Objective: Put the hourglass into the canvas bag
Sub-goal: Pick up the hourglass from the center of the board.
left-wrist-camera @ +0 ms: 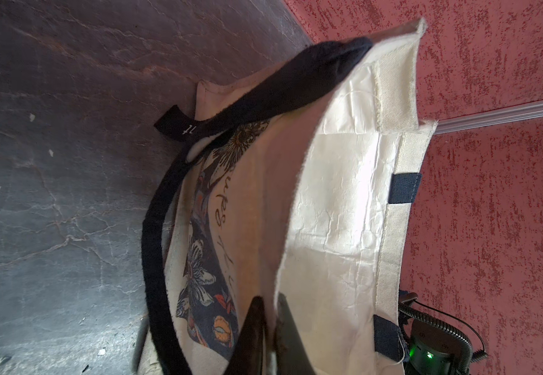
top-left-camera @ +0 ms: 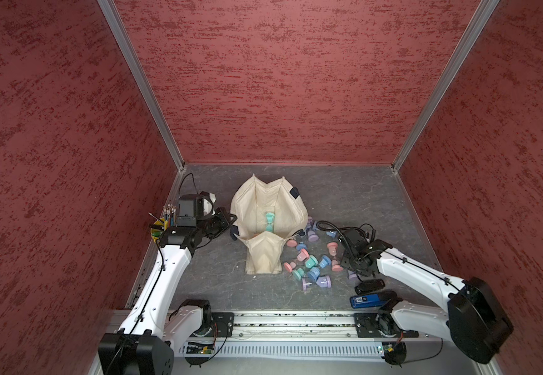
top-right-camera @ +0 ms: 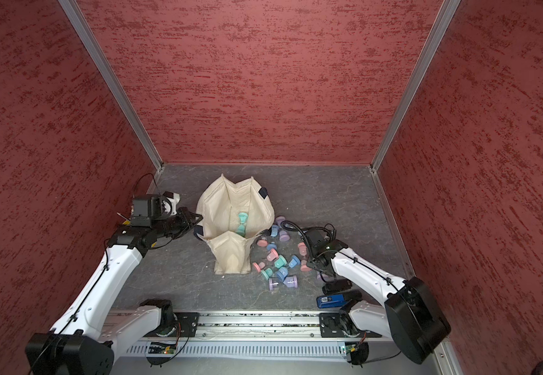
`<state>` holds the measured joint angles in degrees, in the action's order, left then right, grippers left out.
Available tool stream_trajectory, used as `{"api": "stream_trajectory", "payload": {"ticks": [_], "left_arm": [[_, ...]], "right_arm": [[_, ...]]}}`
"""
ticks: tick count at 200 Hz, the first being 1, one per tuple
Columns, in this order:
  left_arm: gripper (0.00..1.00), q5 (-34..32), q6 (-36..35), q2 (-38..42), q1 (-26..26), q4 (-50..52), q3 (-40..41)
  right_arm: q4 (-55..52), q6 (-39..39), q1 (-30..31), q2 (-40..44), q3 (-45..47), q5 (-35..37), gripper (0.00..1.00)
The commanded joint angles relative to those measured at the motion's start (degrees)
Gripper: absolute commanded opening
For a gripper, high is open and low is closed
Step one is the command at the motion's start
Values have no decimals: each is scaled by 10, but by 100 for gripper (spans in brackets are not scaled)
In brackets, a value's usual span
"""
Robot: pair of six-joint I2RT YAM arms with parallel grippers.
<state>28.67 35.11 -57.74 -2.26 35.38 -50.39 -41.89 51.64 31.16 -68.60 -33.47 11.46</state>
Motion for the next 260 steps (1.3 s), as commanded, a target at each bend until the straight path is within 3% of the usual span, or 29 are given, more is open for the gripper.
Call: {"api": "stream_trajectory", "payload": {"ticks": [1, 40, 96, 140, 211, 233, 260], "left_arm": [[11, 8, -7, 11, -1, 2, -1], [11, 8, -8, 11, -1, 5, -1], [11, 10, -11, 10, -1, 6, 0], [24, 9, -11, 11, 1, 5, 0], [21, 19, 2, 11, 9, -15, 13], [18, 25, 9, 7, 10, -23, 21], [16, 26, 10, 8, 10, -24, 21]], "right_arm": [[9, 0, -18, 11, 22, -8, 55], [35, -12, -49, 6, 39, -21, 50], [44, -19, -68, 7, 36, -16, 24], [-9, -11, -68, 60, -22, 24, 6], [33, -41, -66, 139, -192, -18, 0], [63, -50, -49, 117, -253, -42, 0], [64, -59, 11, 47, -345, -18, 0]]}}
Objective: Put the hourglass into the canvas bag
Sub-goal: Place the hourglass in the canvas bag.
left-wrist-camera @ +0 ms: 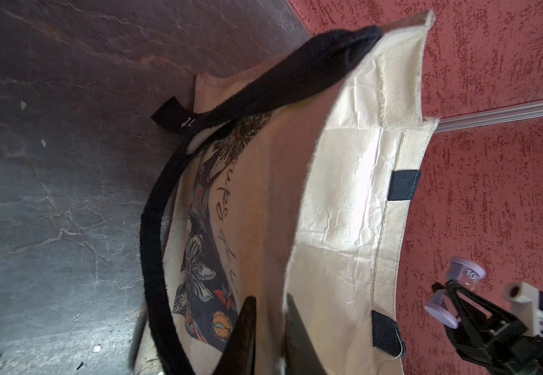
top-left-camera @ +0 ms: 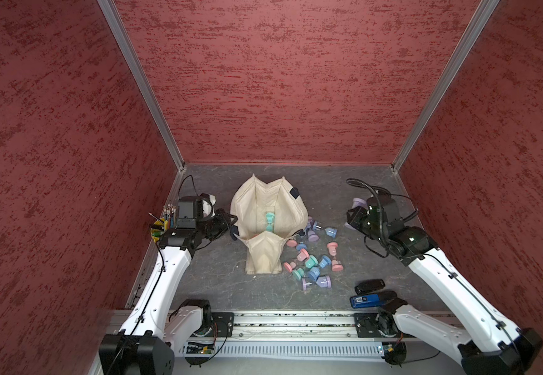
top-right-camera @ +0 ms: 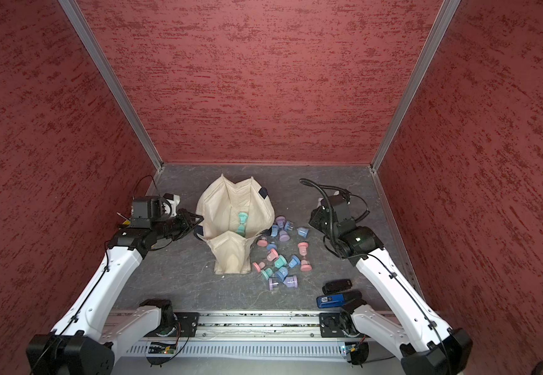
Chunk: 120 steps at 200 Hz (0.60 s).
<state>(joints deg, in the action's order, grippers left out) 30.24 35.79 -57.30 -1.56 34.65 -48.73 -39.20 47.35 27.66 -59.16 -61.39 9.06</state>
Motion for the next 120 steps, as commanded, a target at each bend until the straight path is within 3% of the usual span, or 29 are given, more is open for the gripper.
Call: {"api": "stream_trajectory", "payload": {"ticks": [1, 44, 120], "left_arm": [[16, 11, 3, 4, 3, -16, 5], [14, 13, 2, 5, 2, -13, 3], [12, 17, -5, 1, -5, -13, 6]], "right_arm": [[38, -17, 47, -50, -68, 8, 0], [35, -43, 143, -164, -201, 64, 0], [49, -71, 213, -351, -368, 36, 0]]}}
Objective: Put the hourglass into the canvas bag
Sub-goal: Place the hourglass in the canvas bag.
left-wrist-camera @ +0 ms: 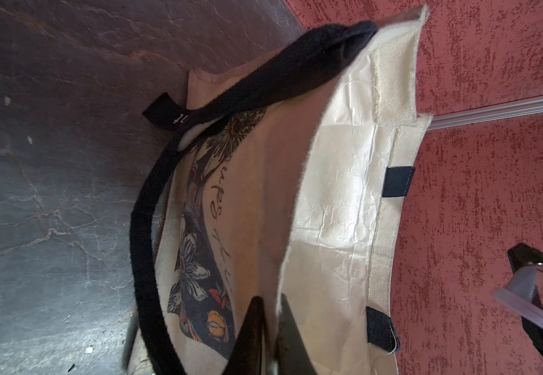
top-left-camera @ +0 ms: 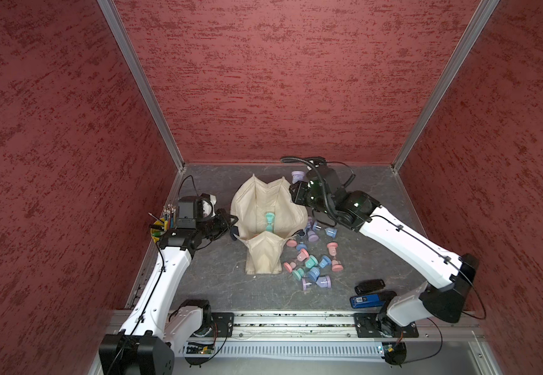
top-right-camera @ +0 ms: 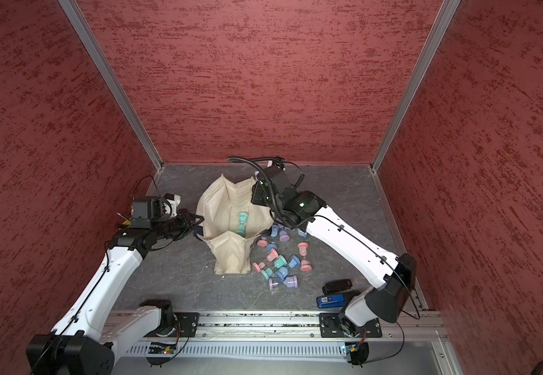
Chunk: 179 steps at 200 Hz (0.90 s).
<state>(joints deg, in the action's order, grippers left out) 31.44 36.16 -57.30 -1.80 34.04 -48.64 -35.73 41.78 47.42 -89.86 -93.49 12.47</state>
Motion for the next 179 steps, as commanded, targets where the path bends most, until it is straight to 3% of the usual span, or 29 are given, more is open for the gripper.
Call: {"api": "stream_trajectory", "payload": {"ticks": [1, 80, 179], "left_arm": [[12, 5, -9, 2, -3, -6, 5], [10, 5, -19, -2, -4, 7, -14], [8, 6, -13, 1, -5, 7, -10]], "right_arm": [[14, -16, 16, -47, -49, 2, 0], [-12, -12, 16, -160, -121, -47, 0], [-9, 7, 27, -247, -113, -98, 0]]}}
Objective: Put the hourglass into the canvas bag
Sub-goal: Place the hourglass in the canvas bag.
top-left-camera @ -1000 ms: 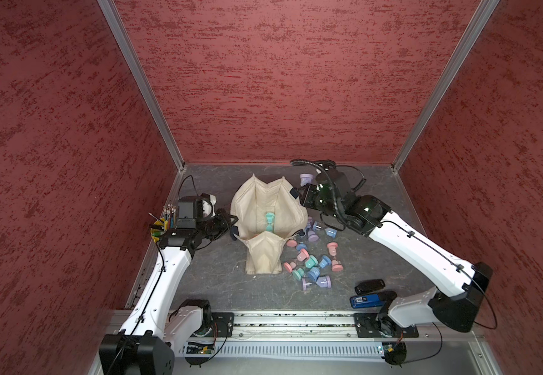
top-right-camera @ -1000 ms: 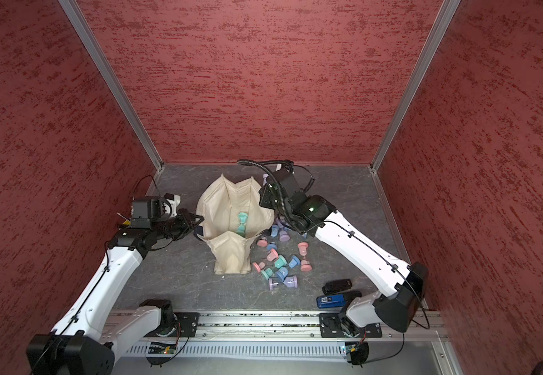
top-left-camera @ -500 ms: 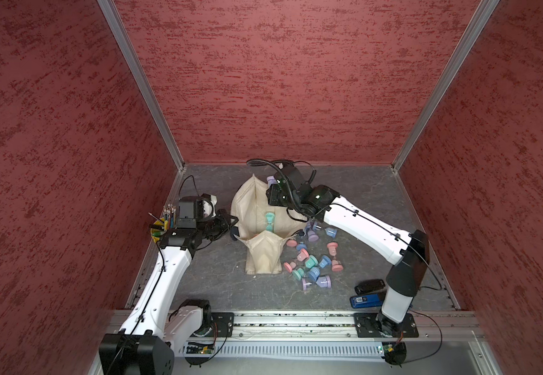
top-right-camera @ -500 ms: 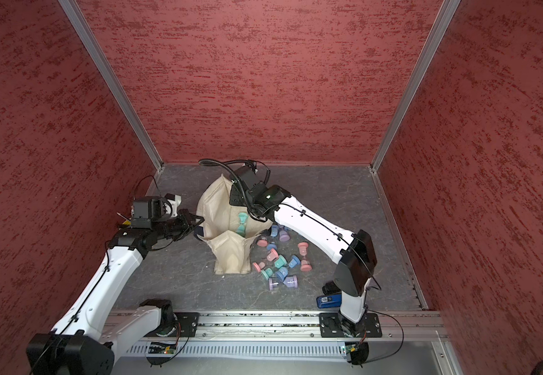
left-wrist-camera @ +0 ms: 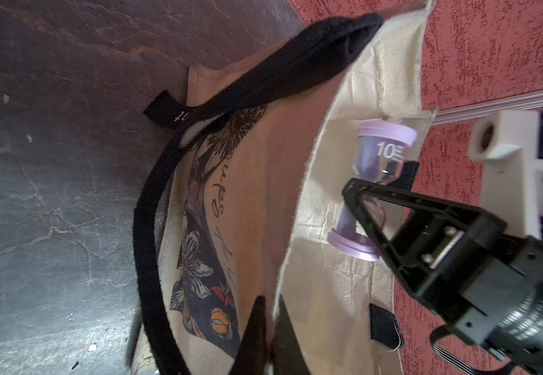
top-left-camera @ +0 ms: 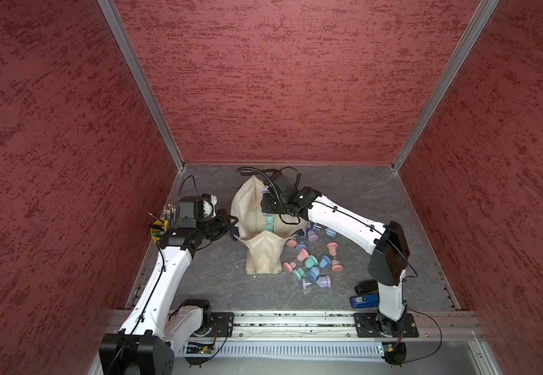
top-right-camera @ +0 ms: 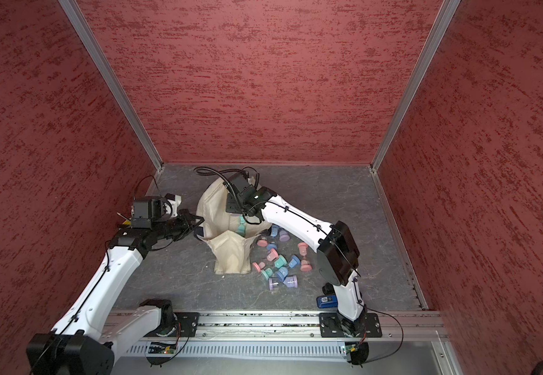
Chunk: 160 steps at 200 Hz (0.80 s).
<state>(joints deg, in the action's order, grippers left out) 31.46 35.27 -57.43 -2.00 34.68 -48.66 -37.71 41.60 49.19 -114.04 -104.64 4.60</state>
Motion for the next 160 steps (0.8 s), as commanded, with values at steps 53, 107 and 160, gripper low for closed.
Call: {"api": "stream_trajectory", "payload": {"ticks": [53, 107, 160], "left_arm": [[7, 8, -12, -3, -3, 2, -12], [6, 8, -5, -4, -4, -8, -8], [6, 10, -10, -1, -5, 0, -6]], "right_arm": [[26, 22, 26, -26, 21, -27, 14], [-15, 9, 40, -1, -6, 26, 64], [-63, -5, 39, 85, -17, 152, 70]]}}
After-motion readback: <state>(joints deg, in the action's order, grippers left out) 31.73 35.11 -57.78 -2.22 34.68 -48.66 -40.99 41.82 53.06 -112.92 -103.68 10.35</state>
